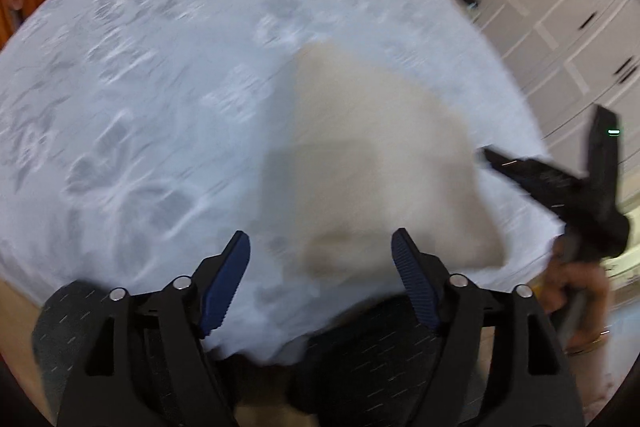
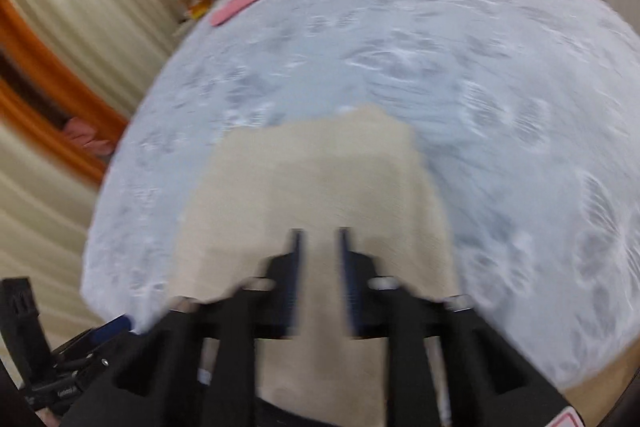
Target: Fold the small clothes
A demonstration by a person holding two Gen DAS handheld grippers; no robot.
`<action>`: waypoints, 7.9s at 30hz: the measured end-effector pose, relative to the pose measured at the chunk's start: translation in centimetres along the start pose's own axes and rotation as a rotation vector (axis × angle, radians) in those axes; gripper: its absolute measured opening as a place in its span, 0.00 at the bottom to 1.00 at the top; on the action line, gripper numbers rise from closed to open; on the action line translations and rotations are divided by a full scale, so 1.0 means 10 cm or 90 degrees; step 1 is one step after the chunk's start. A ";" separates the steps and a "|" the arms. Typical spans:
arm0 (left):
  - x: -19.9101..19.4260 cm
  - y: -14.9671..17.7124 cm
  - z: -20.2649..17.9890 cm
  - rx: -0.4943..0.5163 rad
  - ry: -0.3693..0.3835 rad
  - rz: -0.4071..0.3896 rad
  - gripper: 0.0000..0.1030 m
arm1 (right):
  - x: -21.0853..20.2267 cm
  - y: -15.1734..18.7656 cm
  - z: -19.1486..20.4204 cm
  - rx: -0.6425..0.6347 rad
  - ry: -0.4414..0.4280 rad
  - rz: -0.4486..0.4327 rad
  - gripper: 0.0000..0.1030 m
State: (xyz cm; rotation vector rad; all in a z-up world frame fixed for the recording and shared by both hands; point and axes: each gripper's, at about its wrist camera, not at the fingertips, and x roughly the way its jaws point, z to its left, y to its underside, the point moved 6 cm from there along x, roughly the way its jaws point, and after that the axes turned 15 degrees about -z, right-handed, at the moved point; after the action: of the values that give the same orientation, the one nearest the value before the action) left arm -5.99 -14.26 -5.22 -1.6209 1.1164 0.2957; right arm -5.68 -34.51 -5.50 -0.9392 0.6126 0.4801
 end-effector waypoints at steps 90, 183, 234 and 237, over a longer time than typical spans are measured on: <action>-0.44 -1.59 -0.11 -0.134 0.232 -0.098 0.51 | -1.35 -0.99 1.12 0.053 -0.150 -0.229 0.31; 0.09 -1.07 1.77 0.017 -0.248 -0.217 0.95 | 0.41 -0.02 1.07 -0.061 0.095 -0.130 0.72; -0.14 -0.41 1.70 0.049 -0.324 -0.144 0.95 | 0.20 0.40 1.40 -0.167 0.127 -0.102 0.83; -0.16 -0.41 1.61 0.085 -0.333 -0.158 0.95 | 0.20 0.42 1.42 -0.169 0.130 -0.100 0.83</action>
State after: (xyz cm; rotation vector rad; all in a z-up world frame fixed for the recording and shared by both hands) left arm 1.94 0.29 -7.63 -1.4303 0.5218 0.4401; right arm -2.94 -20.06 -3.02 -1.2899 0.6626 0.3310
